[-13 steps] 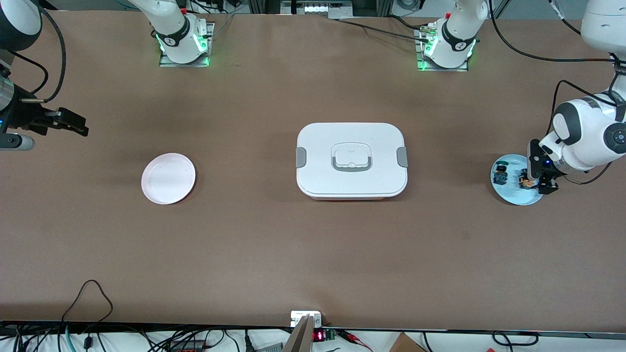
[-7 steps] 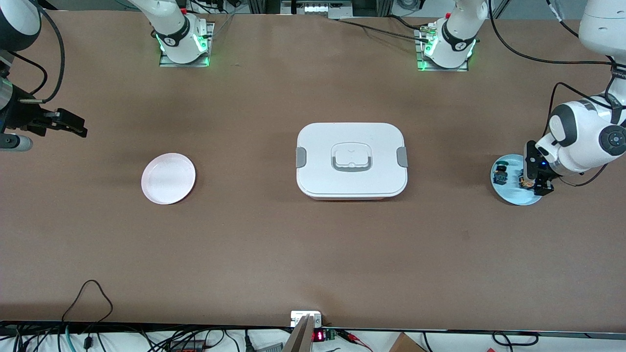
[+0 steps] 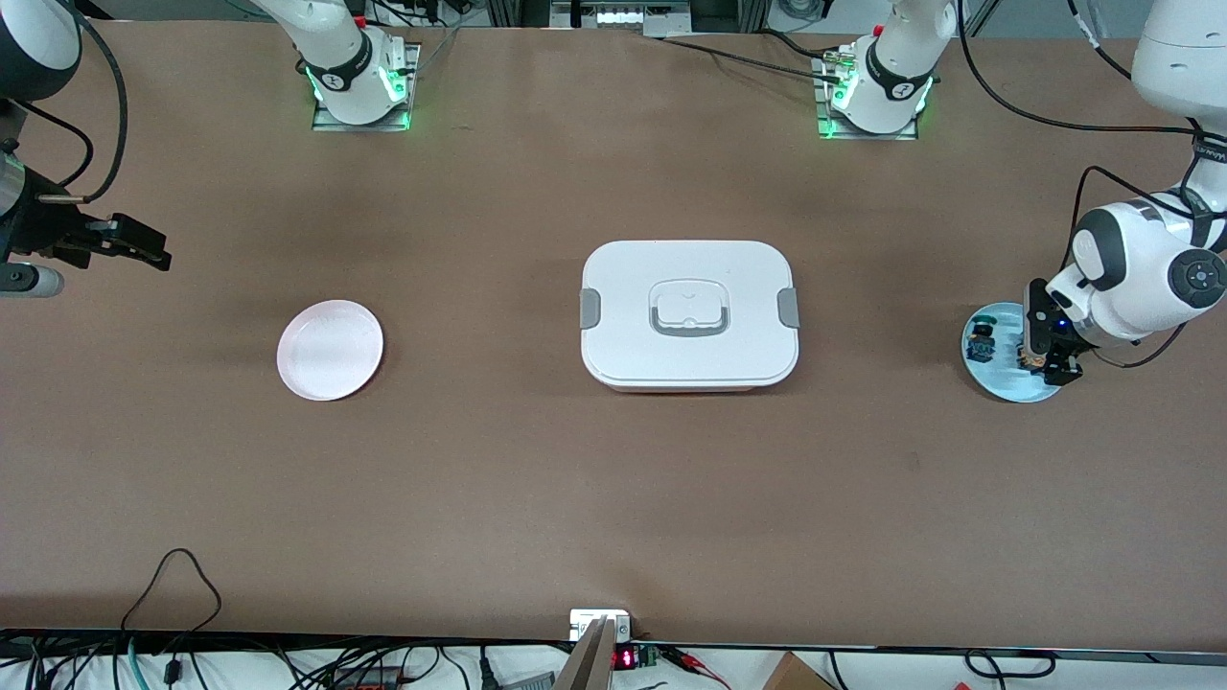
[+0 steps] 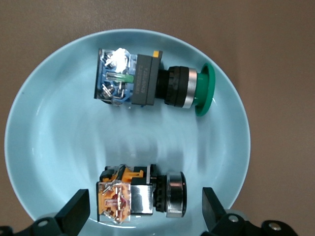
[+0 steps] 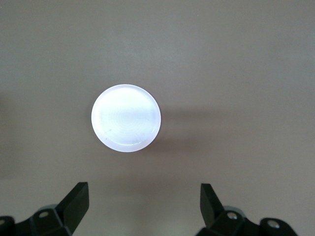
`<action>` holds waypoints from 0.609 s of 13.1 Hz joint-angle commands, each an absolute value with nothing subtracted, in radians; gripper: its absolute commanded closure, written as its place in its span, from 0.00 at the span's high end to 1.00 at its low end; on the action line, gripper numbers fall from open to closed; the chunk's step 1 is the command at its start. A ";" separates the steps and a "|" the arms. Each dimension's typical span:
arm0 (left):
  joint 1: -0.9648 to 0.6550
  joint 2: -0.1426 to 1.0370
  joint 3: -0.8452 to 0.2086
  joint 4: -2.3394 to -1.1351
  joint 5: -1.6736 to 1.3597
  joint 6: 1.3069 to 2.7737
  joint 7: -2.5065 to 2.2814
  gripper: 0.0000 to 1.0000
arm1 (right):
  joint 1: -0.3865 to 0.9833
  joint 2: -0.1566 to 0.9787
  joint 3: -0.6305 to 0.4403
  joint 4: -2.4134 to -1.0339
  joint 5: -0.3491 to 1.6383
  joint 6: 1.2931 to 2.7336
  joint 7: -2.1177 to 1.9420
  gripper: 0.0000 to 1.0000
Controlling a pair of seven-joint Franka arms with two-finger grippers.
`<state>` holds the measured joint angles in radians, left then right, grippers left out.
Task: Transfer orange switch to right arm and place
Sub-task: 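Lower the left gripper and grasp the orange switch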
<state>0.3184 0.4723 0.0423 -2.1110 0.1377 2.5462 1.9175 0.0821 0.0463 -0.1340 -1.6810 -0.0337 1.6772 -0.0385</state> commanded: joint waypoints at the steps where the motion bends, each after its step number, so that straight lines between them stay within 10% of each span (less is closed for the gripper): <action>1: 0.342 0.494 0.028 -2.088 0.143 2.557 1.945 0.68 | 0.084 0.052 -0.135 -1.664 -0.017 1.675 -0.028 1.00; 2: 0.338 0.494 0.028 -2.086 0.143 2.557 1.956 0.31 | 0.084 0.052 -0.135 -1.664 -0.018 1.675 -0.028 1.00; 4: 0.344 0.492 0.012 -2.066 0.143 2.550 1.965 0.00 | 0.086 0.051 -0.135 -1.664 -0.017 1.675 -0.028 1.00; 8: 0.345 0.445 -0.046 -2.025 0.105 2.388 1.965 0.00 | 0.086 0.051 -0.135 -1.664 -0.018 1.677 -0.026 1.00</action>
<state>0.3290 0.4745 -0.0111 -2.0667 0.1341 2.4955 1.9401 0.0828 0.0463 -0.1338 -1.6804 -0.0333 1.6780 -0.0385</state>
